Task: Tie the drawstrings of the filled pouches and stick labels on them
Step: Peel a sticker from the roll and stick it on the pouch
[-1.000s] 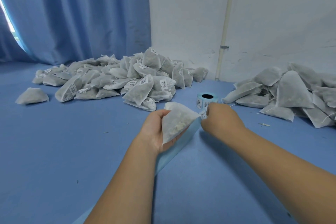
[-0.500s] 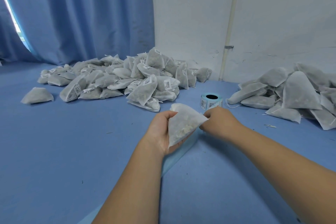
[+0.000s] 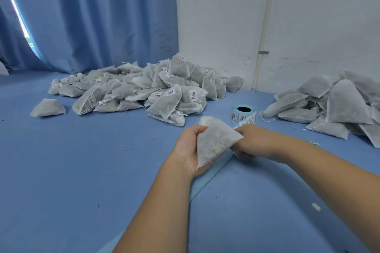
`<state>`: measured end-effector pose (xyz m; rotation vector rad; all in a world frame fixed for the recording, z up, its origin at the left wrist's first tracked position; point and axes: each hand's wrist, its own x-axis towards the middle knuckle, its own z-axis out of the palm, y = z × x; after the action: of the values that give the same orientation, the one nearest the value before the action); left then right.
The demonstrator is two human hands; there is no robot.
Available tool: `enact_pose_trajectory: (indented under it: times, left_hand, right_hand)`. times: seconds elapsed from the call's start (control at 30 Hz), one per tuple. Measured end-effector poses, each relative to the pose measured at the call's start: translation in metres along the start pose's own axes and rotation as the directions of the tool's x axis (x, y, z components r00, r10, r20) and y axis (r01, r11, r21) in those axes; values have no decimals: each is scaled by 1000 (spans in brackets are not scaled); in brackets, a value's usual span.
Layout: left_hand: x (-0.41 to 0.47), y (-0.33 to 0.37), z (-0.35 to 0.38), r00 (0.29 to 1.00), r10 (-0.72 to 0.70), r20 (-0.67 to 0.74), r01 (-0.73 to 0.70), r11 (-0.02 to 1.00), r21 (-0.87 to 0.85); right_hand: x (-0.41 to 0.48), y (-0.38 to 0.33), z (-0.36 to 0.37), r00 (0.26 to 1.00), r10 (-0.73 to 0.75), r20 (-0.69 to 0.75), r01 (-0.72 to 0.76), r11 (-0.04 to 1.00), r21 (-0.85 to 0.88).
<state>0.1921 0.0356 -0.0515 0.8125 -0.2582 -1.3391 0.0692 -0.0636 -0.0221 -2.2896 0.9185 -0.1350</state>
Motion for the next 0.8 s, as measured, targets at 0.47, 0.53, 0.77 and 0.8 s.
enact_pose_trajectory:
  times: [0.47, 0.53, 0.77, 0.8]
  left_hand:
    - [-21, -4, 22, 979, 179, -94, -172, 982, 71]
    - [-29, -23, 44, 978, 199, -63, -183, 963, 199]
    - [-49, -88, 88, 938, 344, 37, -291, 726, 623]
    - [-51, -91, 91, 933, 358, 45, -299, 697, 652]
  right_hand:
    - [-84, 27, -33, 964, -28, -264, 94, 966, 240]
    - [-104, 32, -36, 892, -29, -451, 174, 943, 284]
    - [-160, 57, -34, 584, 25, -811, 269, 937, 223]
    - [-165, 60, -30, 564, 25, -825, 283, 933, 221]
